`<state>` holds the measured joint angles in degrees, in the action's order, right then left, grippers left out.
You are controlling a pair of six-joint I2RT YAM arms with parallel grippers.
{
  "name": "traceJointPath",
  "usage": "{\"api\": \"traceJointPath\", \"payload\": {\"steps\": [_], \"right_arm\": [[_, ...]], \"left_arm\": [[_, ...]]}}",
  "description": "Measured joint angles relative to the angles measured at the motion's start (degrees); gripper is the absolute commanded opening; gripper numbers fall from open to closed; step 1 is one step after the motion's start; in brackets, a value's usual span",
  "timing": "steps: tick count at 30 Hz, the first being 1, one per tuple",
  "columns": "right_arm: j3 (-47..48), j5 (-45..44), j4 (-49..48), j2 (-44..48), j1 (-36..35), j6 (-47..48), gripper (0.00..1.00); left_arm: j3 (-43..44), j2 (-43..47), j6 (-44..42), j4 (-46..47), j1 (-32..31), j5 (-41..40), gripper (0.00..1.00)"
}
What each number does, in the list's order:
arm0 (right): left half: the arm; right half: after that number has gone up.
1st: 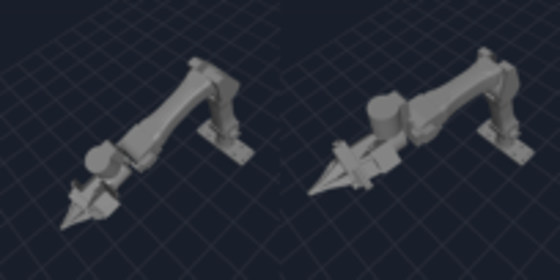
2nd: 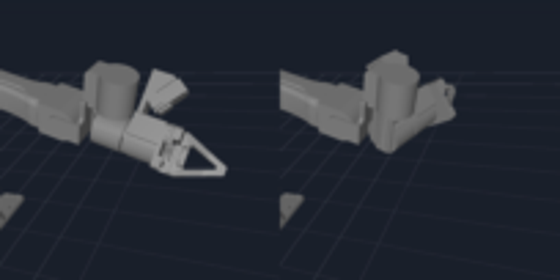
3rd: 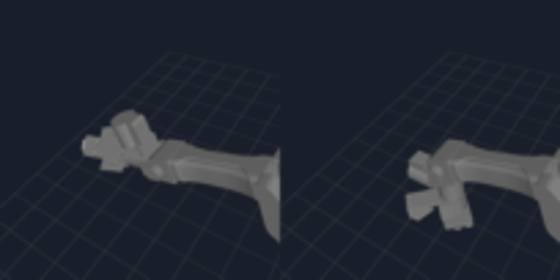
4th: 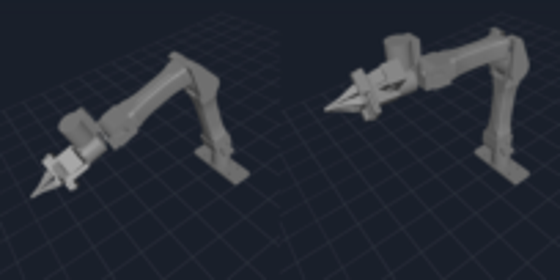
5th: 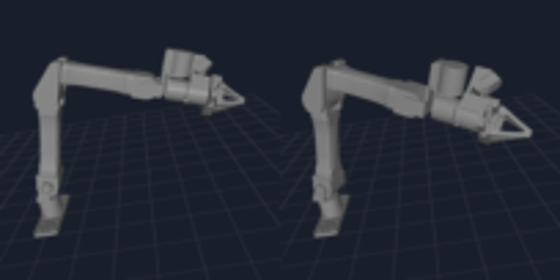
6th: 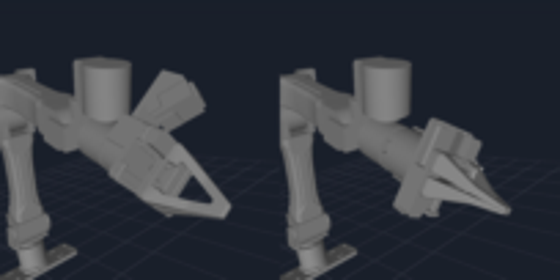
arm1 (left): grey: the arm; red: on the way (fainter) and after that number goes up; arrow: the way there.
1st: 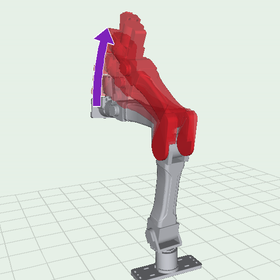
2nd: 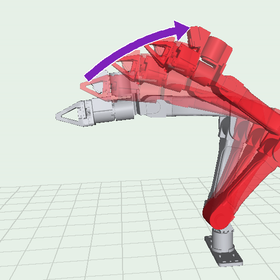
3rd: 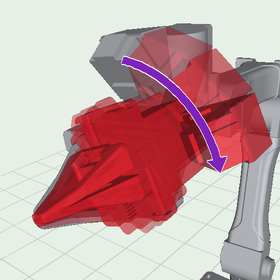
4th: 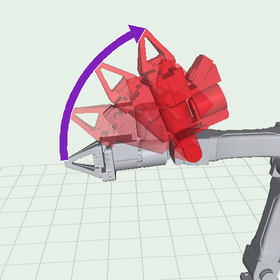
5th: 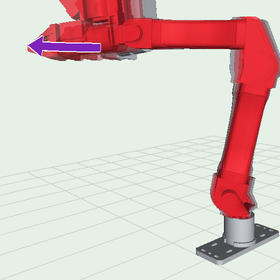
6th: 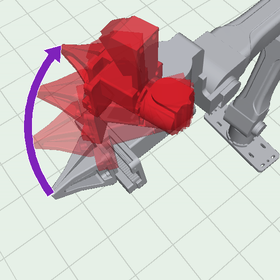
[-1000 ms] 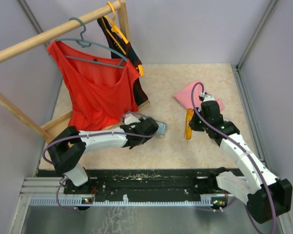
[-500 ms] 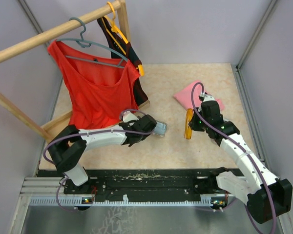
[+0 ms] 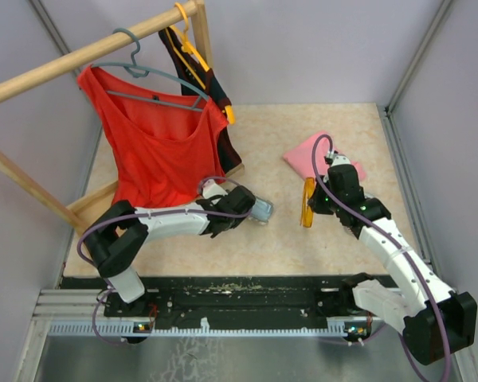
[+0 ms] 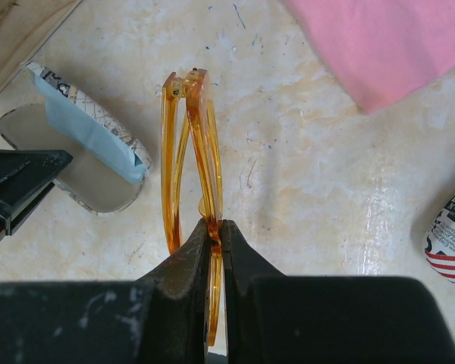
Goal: Organize the sunglasses
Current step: Adjust the sunglasses case at the center of the board.
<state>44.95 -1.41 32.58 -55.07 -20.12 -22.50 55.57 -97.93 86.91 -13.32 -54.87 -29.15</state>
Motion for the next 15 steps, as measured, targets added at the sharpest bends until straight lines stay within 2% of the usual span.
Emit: {"api": "traceJointPath", "payload": {"steps": [7,15], "right_arm": [[0.0,0.02,0.02,0.0,0.0,0.0,0.0],[0.02,0.17,0.57,0.0,0.0,0.07,0.0]], "left_arm": [[-0.02,0.02,-2.89,0.02,0.07,-0.02,0.26],[-1.33,1.79,-9.92,-0.63,0.13,-0.02,0.21]]}}
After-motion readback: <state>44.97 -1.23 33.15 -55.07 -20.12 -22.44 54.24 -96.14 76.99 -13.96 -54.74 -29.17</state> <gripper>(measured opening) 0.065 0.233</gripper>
